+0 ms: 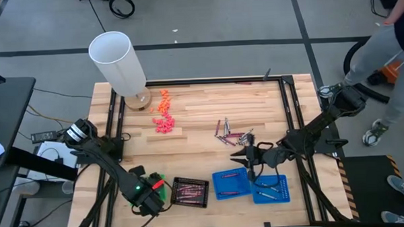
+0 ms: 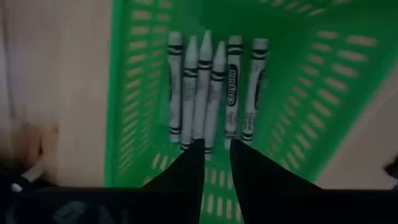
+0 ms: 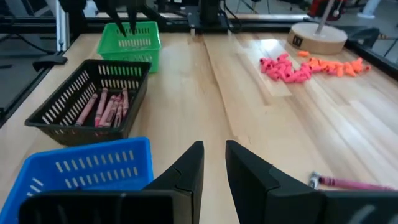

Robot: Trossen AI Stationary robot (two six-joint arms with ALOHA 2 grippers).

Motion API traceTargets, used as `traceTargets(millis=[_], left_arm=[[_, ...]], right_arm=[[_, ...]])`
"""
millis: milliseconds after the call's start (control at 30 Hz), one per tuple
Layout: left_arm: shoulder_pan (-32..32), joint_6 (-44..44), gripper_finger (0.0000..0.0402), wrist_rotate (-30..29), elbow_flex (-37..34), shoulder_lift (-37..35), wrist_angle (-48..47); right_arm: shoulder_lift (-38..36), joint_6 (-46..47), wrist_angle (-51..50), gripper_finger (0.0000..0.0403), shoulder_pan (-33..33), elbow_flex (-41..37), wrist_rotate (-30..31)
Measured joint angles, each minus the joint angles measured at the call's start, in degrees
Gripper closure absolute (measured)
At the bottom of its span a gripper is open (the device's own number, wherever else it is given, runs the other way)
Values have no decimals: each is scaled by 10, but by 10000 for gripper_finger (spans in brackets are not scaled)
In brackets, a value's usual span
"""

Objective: Sort crayons
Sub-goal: Put the white crayon into the green bin, then put the black crayon into the right blue bin

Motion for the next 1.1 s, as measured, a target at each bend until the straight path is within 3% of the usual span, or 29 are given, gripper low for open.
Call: traceTargets(millis=[200,433,600,767,1000,1100], left_arm=[[7,26,285,-11,3,0,-2],[43,133,279,-32,46,0,-4],[79,216,279,-86,63,0,0],[112,287,279,-175,63,0,1],[153,365,279,-420,56,0,21],[175,424,279,-474,39,0,76]], right_arm=[[0,-7,4,325,-23,0,-10],[0,19,-47,325,-27,0,-11],[0,30,-66,325,-27,0,-5],[0,38,-91,325,-28,0,0],[0,108,-155,329,-96,0,4],[0,128,-179,330,-137,0,-27]])
